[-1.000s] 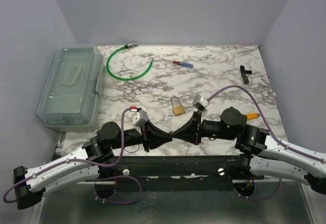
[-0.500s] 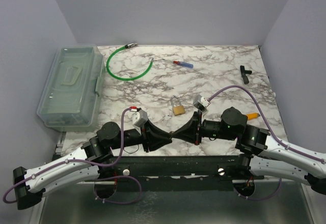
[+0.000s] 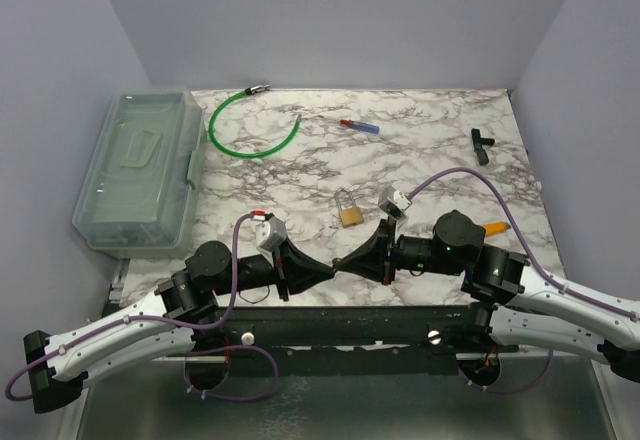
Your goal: Unlock with the key
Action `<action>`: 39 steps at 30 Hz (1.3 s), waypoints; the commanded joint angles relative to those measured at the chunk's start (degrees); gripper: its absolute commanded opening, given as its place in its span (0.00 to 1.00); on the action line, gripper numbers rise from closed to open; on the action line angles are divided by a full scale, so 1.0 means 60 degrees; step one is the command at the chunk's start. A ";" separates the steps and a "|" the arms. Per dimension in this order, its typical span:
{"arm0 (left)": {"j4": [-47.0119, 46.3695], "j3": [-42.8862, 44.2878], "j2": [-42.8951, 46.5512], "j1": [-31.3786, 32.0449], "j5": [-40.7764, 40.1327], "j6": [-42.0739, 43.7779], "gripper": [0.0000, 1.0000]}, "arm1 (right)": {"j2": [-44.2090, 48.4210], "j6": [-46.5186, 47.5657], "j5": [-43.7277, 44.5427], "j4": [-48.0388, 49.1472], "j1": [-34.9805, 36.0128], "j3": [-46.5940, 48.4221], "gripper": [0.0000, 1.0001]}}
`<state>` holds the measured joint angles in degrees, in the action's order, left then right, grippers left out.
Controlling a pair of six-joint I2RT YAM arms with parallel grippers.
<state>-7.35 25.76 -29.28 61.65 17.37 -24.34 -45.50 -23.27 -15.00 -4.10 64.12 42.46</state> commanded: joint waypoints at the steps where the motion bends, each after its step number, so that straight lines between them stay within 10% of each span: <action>1: 0.0069 0.0244 0.0104 0.0069 -0.0440 0.0111 0.00 | -0.0079 0.0176 -0.0411 0.0053 0.0038 0.0058 0.00; 32: 0.2099 0.1092 0.0134 0.0067 -0.0613 0.1191 0.00 | -0.0412 0.0924 -0.1137 -0.1225 0.0036 0.0482 0.00; 39: 0.2775 0.1356 0.0016 0.0066 -0.0931 0.1611 0.00 | -0.0718 0.1177 -0.0791 -0.1903 0.0036 0.0749 0.34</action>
<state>6.39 31.75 -29.17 62.30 14.70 -17.56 -48.80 -17.85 -18.57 -9.69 64.05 45.12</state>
